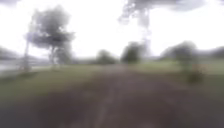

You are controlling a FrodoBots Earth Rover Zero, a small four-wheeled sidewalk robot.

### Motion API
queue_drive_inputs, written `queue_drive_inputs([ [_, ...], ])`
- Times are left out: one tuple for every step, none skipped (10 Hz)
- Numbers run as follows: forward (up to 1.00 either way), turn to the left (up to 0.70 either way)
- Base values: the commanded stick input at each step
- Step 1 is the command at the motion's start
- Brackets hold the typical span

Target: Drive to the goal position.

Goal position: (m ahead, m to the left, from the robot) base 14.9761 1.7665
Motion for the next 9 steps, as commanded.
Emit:
queue_drive_inputs([
  [0.7, 0.0],
  [0.7, -0.28],
  [0.7, -0.35],
  [0.7, -0.35],
  [0.7, -0.35],
  [0.7, -0.22],
  [0.7, 0.0],
  [0.7, 0.0],
  [0.7, 0.0],
])
